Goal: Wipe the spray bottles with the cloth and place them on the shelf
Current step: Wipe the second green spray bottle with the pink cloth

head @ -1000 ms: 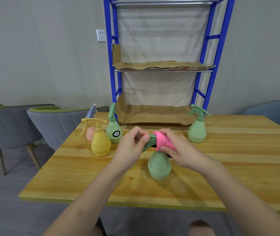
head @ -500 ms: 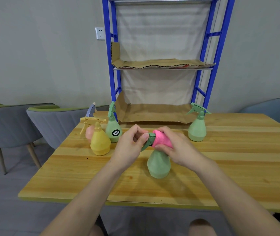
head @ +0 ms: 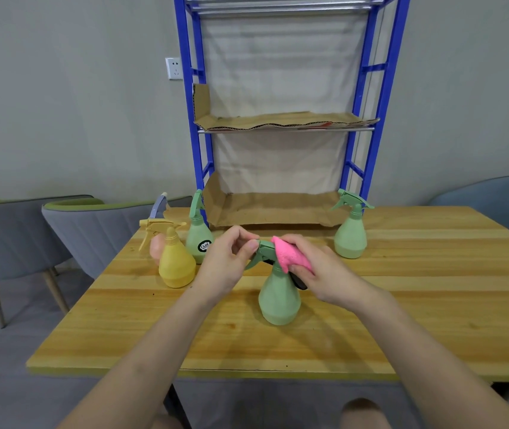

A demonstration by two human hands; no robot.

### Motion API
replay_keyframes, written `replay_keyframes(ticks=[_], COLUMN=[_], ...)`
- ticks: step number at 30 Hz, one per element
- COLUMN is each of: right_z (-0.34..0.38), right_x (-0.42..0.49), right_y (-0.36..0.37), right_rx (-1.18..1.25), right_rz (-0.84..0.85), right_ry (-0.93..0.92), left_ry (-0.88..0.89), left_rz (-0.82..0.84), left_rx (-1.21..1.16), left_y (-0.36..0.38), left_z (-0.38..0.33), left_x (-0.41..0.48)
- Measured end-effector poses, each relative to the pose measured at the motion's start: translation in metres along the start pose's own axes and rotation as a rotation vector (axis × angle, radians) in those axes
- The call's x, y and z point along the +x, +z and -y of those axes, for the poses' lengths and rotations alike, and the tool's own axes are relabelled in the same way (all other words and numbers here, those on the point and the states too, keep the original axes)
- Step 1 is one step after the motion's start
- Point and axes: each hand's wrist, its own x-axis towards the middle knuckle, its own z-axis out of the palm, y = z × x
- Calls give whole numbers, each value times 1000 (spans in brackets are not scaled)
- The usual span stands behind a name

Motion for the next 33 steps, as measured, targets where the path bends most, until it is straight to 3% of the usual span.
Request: replay_keyframes(ticks=[3, 6, 13, 19, 27, 33], right_z=[5, 10, 5, 12, 18, 9], right_x=[-1, -6, -19, -27, -35, -33], right_y=[-2, -5, -6, 2, 12, 23], right_rx=[43, 283, 627, 784, 871, 708], right_rz=[10, 9, -279, -299, -260, -594], right_ry=[43, 123, 178, 172, 185, 268], left_ry=[-9, -18, -49, -180, -188, -223], left_rz=[-8, -13, -31, -154, -95, -38], left_rx=[-11, -10, 4, -59, -62, -185], left_y=[0, 0, 1, 18, 28, 16], left_z=[0, -3, -11, -20, -26, -16], left_x=[2, 4, 6, -1, -1, 0])
